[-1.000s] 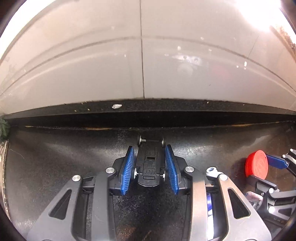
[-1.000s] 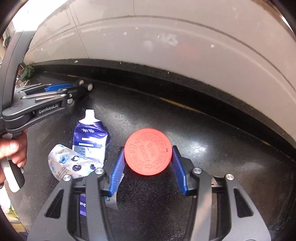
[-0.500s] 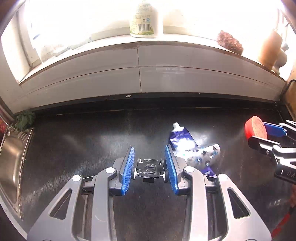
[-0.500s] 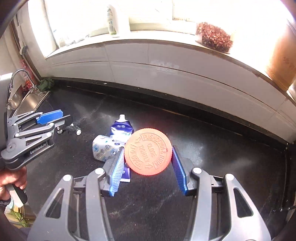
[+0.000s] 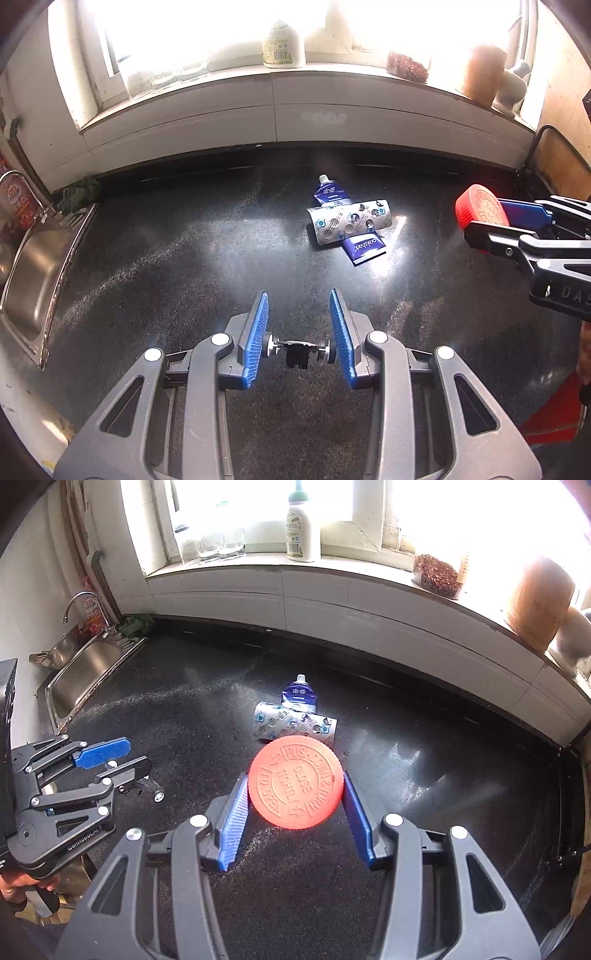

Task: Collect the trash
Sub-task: 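Carry the black toy car and red lid over the bin and open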

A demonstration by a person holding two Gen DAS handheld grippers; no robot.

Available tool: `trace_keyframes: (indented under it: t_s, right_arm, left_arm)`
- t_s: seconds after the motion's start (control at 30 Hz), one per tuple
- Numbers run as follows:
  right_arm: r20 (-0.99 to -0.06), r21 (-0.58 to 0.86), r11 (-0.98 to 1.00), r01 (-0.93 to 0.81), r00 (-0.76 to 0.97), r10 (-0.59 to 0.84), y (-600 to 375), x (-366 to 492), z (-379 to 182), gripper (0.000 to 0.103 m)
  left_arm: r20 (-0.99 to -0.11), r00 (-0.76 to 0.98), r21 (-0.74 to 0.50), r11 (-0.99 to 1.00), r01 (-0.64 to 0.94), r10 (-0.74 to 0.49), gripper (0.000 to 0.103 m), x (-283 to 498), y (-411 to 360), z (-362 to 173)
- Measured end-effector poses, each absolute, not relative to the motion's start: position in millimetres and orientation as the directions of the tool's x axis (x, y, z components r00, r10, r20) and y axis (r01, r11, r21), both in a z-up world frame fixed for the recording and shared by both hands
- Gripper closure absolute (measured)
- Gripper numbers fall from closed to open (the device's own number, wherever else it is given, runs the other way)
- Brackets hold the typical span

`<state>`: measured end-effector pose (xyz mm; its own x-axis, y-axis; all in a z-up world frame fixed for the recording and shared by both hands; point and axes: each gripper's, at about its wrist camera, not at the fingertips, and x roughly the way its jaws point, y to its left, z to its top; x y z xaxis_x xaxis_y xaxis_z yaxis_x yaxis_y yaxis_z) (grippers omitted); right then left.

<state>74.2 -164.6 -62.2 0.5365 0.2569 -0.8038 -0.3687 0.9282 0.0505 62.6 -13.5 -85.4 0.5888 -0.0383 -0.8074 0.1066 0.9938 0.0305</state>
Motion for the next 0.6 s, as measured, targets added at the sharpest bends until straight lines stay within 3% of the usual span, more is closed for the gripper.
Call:
trace_keyframes:
  t_s: [0.3,0.6]
  right_arm:
    - [-0.799,0.059,0.859,-0.508,0.492,0.345,-102.6,47.3,-54.7,0.054]
    - [-0.796,0.123,0.643,-0.756,0.312,0.519,34.8,2.1,-52.0,0.054]
  left_arm:
    - [-0.793,0.608,0.037,0.999,-0.009,0.035,0.069,15.9,31.3,-72.9]
    - [-0.797,0.558,0.070,0.953,-0.293,0.230,0.069,-73.7,139.0,-75.5]
